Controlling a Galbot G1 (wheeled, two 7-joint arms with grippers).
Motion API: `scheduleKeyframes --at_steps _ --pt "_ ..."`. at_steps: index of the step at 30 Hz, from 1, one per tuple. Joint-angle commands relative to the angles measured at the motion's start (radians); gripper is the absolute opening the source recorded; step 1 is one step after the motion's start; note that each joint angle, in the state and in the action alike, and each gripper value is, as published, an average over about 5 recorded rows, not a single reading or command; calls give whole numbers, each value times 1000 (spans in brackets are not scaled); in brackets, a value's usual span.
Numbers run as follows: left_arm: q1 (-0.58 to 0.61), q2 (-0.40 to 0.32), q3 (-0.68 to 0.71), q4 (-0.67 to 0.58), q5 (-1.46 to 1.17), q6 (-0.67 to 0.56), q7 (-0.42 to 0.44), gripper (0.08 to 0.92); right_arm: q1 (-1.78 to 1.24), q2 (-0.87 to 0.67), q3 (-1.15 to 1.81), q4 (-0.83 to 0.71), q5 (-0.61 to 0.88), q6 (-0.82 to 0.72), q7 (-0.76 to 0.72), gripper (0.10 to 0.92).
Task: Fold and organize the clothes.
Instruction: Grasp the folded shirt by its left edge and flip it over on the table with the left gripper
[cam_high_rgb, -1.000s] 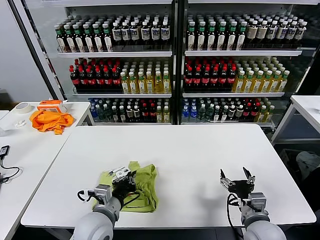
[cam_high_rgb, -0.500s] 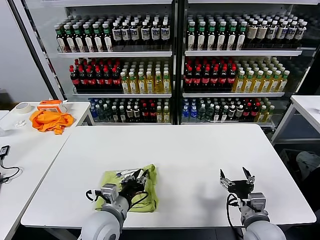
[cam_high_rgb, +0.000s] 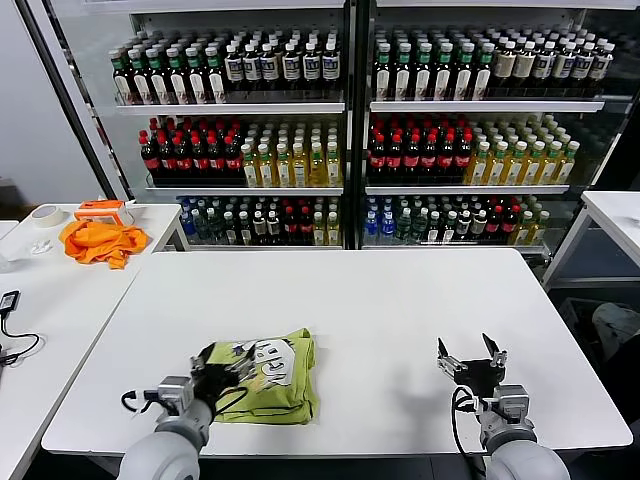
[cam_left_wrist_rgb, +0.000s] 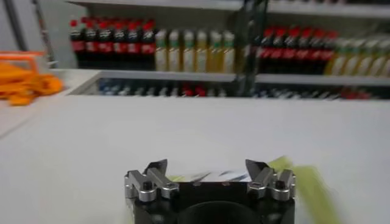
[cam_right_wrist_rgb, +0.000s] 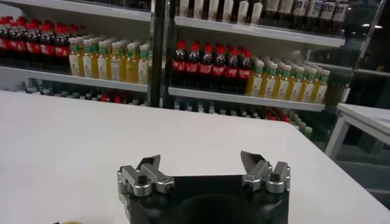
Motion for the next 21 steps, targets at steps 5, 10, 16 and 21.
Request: scheduleKeyframes --at_steps 5,10,16,21 --pt "58 15 -67 117 63 -10 -1 822 -4 -3 -13 5 2 3 0 823" --pt "53 11 -68 131 30 -18 8 823 1 -2 -19 2 5 3 1 823" --pt "52 5 -63 137 -6 -41 28 811 7 1 -26 2 6 0 1 823" --pt "53 0 -56 147 -19 -64 45 689 3 0 -22 5 8 -1 1 823"
